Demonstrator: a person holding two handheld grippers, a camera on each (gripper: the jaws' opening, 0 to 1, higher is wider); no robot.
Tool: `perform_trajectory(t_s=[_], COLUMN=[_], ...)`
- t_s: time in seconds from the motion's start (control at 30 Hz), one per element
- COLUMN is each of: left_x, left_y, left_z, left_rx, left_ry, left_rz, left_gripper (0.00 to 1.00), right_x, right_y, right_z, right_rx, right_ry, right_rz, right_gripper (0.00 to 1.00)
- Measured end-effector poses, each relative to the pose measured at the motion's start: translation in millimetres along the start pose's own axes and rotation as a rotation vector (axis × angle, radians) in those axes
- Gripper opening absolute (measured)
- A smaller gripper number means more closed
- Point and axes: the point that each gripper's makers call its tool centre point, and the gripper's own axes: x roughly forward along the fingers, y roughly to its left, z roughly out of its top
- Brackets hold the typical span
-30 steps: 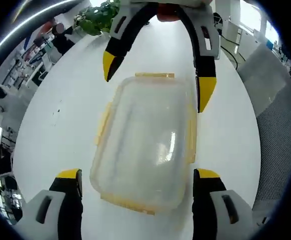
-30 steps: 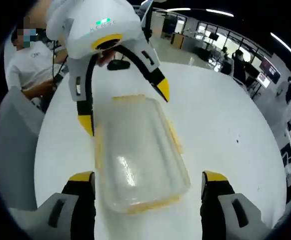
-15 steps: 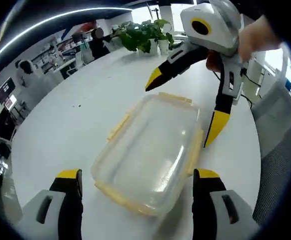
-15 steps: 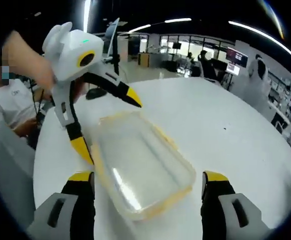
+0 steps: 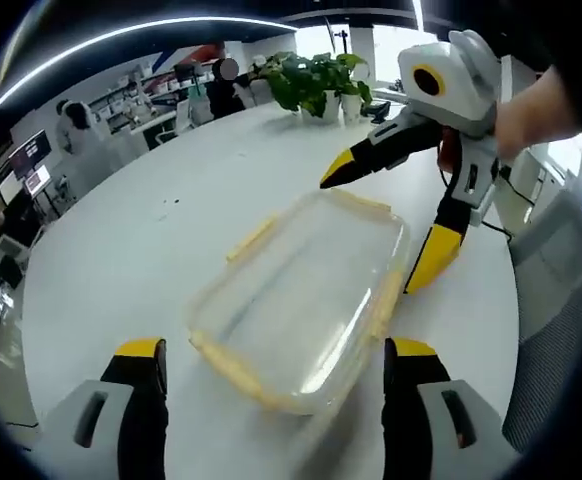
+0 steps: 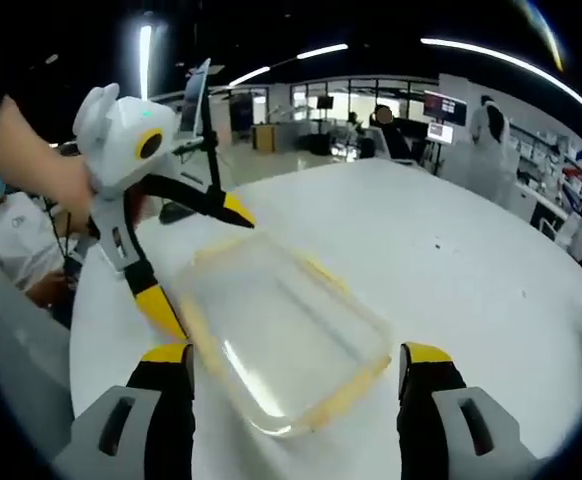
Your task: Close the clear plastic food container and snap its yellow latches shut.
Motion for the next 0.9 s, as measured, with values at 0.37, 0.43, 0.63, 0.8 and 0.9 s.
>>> perform_trajectory(t_s=[0.37, 0.43, 0.63, 0.8, 0.9], left_x=[-9, -11, -18, -26, -31], left_y=[-11.1, -14.7, -18.3, -16.1, -16.1], left_z=[1.3, 0.3, 0.6, 3.1, 4.1], left_rx=[-0.067, -0.082, -0.106, -0.167, -0.181], left_ry=[-0.049, -0.056, -0.074, -0.110, -0.120], left_rz=[0.008, 0.003, 0.004, 0.026, 0.036], left_gripper=[0.88, 0.88, 0.86, 0.84, 0.84], right_x=[-6, -8, -15, -24, -28], right_y=[5, 8, 12, 12, 10], right_z=[3.4, 4.7, 5.6, 7.7, 8.9], right_rx=[0.046, 0.049, 0.059, 0.078, 0.078], right_ry=[-0.034, -0.038, -0.049, -0.062, -0.064], right_rz=[-0.011, -0.010, -0.015, -0.030, -0.036], right_gripper=[0.84, 0.84, 0.84, 0.83, 0.83])
